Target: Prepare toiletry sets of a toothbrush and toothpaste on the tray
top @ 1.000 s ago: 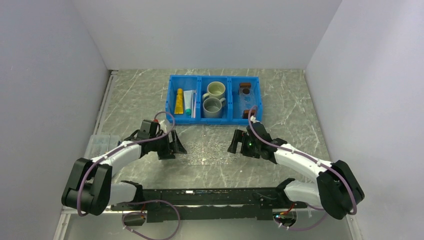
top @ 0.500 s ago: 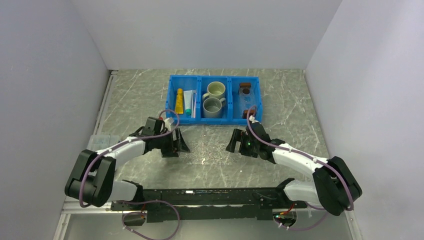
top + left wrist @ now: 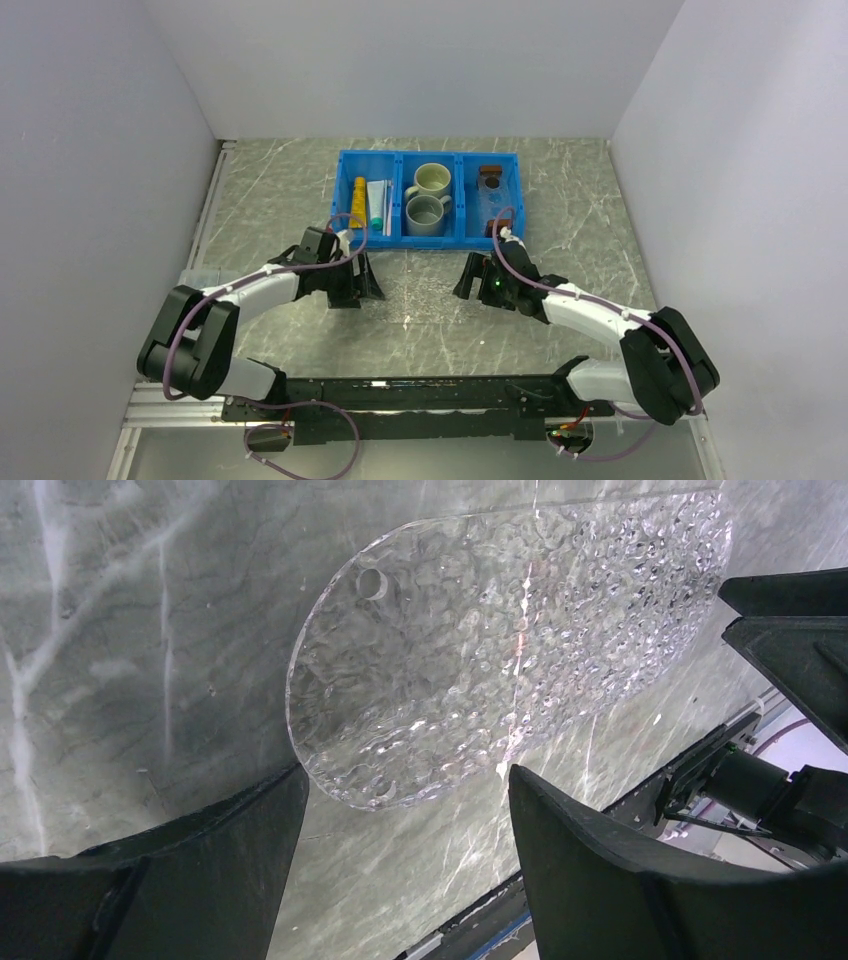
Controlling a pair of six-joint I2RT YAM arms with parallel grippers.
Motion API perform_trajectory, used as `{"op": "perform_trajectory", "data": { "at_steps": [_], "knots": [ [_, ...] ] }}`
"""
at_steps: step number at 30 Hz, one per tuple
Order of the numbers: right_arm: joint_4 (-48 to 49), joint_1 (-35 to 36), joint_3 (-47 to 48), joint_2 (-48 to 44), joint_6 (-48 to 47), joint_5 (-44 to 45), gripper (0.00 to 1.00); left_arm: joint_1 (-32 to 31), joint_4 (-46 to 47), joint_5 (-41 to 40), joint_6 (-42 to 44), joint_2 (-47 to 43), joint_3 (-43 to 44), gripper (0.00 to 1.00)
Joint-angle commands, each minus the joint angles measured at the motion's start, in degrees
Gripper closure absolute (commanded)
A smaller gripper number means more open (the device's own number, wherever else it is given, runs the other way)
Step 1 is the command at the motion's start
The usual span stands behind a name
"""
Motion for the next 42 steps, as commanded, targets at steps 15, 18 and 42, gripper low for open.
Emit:
{"op": "perform_trajectory", "data": {
  "at_steps": [15,18,42],
  "knots": [
    [-7.6,0.5,4.9,-1.0,-1.8,4.9,0.01,-1.9,-1.9,-2.9,1.2,-1.7,1.4,0.19],
    [-11.8,0.5,7.4,-2.6,-3.0,8.4,0.0,-1.9,-4.9,-4.8,2.3,-3.9,3.0,0.19],
    [-32.7,0.4,39.0,-0.5,-17.5,23.3,0.02,-1.9,-33.1,-20.7,15.7,-32.0,26.5,0.11]
  ]
}}
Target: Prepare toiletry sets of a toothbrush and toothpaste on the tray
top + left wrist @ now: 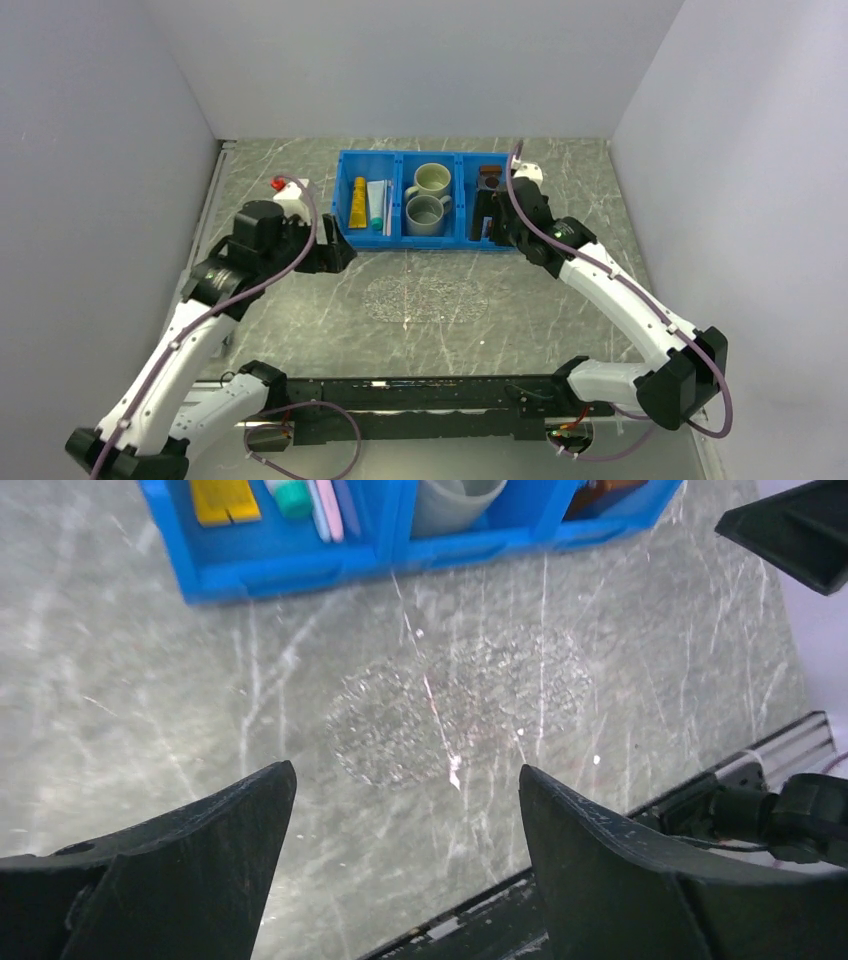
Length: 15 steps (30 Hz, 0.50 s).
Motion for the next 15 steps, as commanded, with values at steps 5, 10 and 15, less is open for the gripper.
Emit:
{"op": "perform_trajectory", "data": {
  "at_steps": [5,10,15],
  "knots": [
    [-4.1,0.2,12.3,5.1,-7.6,-0.1,0.04,-0.2,-7.6,-5.7,9.7,-7.7,7.6,0.01],
    [-5.7,0.3,20.3,10.3,-9.2,-1.3,0.08,-0.2,-7.2,-7.5,12.6,-11.3,6.3,0.01],
    [-6.7,1.2,27.4,16.4,-9.4,-1.7,0.14,-0.2,-4.6,-7.0,14.3,-14.9,1.7,0.01]
  ]
}}
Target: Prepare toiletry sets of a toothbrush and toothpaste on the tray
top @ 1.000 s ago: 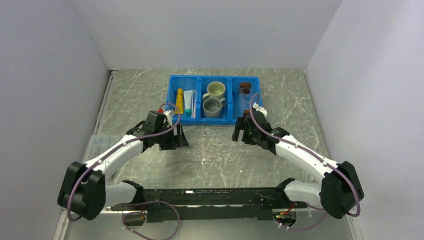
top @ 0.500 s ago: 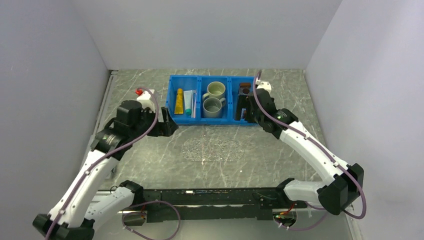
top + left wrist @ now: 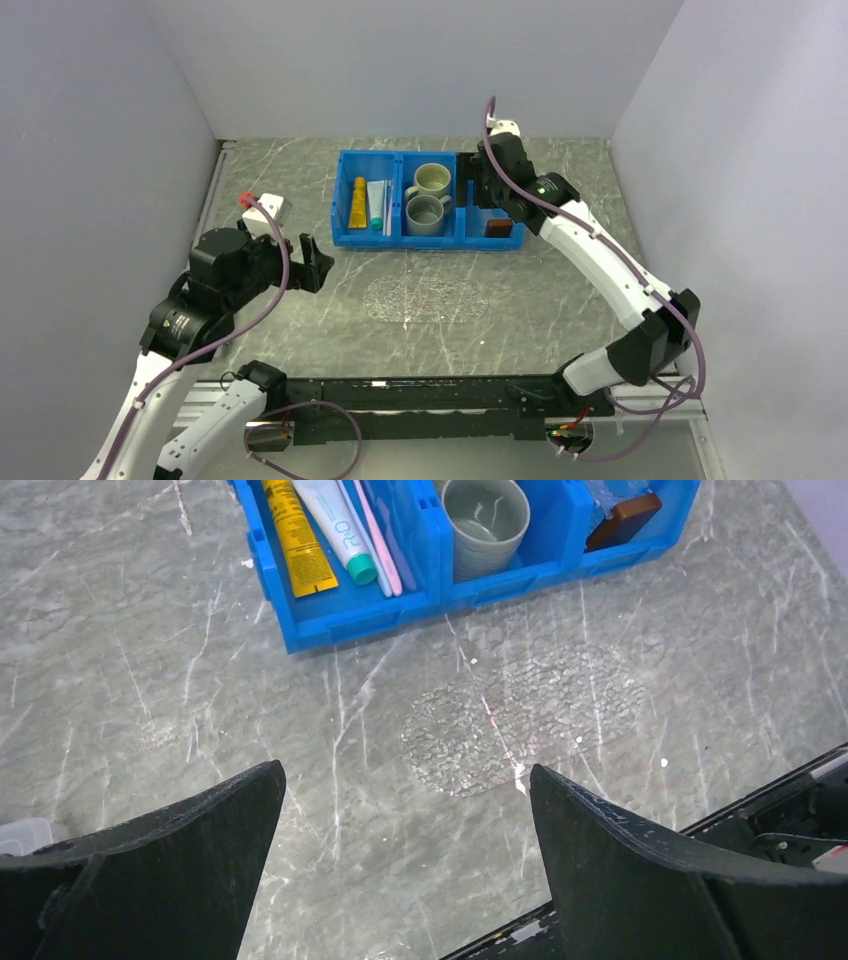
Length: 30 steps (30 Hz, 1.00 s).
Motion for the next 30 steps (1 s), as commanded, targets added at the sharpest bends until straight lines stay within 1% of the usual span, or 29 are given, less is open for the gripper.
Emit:
{"op": "perform_trajectory", "data": {
  "at_steps": [1,5,11,14,18,23,30],
  "knots": [
    [-1.6,0.9,7.4,4.7,-1.6,-0.8,0.16,-0.2,2.4,-0.7,3.1,-2.7,-3.6,0.01],
    [-3.9,1.7,14.9,10.5,-2.0,0.2,0.2,-0.2,4.1,-1.2,2.7,-4.9,-6.7,0.01],
    [-6.6,1.2,21.7,17.7,-3.8,6.6,0.24,-0.2,7.5,-2.4,2.3,-7.6,-13.4,0.01],
    [-8.0,-0.5,24.3,20.6,-4.4,7.2,0.3,-0.2,7.3,-2.5,2.4,-7.6,-14.4,0.01],
    [-7.1,-3.8,24.3,22.1,-4.8,5.4,0.35,-0.2,7.2,-2.3,2.6,-7.9,-14.5,0.01],
    [-4.8,-8.4,21.5,23.8,-4.2,1.0,0.45,-0.2,6.8,-3.1,2.5,-8.8,-15.0,0.01],
    [-3.2,-11.4,20.3,28.4,-3.8,-1.4,0.49,-0.2,7.1,-3.3,2.5,-8.8,-15.3,0.01]
  ]
}}
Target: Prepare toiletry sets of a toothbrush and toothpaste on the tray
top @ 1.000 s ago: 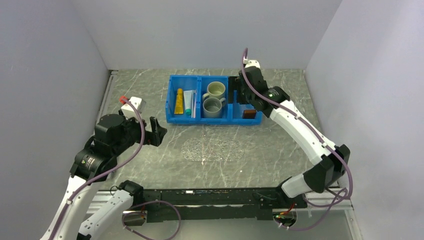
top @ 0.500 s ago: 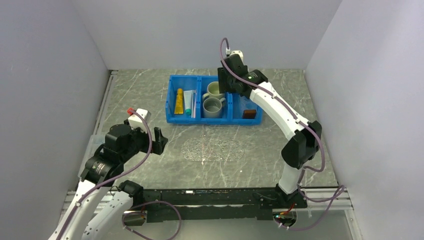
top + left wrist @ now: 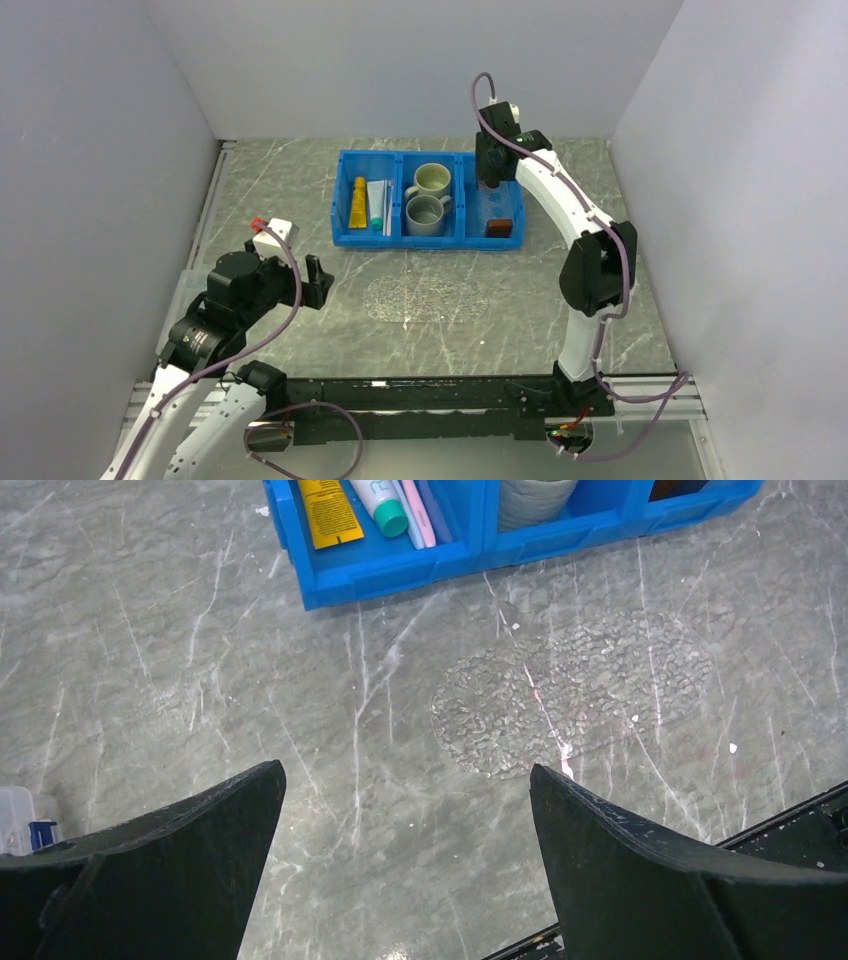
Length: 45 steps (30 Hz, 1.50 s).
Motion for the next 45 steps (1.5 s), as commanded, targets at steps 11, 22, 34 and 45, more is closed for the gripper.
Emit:
{"op": "perform_trajectory", "data": {
  "at_steps": [11,22,34,45],
  "knots": [
    [4.2,-2.0,-1.9,7.7,0.5,-5.8,0.52,-0.2,1.8,-1.4,0.8,0.3,0.1,0.01],
    [6.0,-2.6,-2.5,10.5,1.2,-6.3,0.52,-0.2,1.8,-1.3,0.9,0.8,0.1,0.01],
    [7.2,-3.8,-1.4,12.8,0.9,-6.9,0.52,-0.2,1.8,-1.4,0.9,1.3,0.1,0.01],
    [7.4,-4.0,0.0,15.1,0.4,-8.1,0.59,-0.2,1.8,-1.5,1.0,2.1,0.1,0.01]
  ]
}}
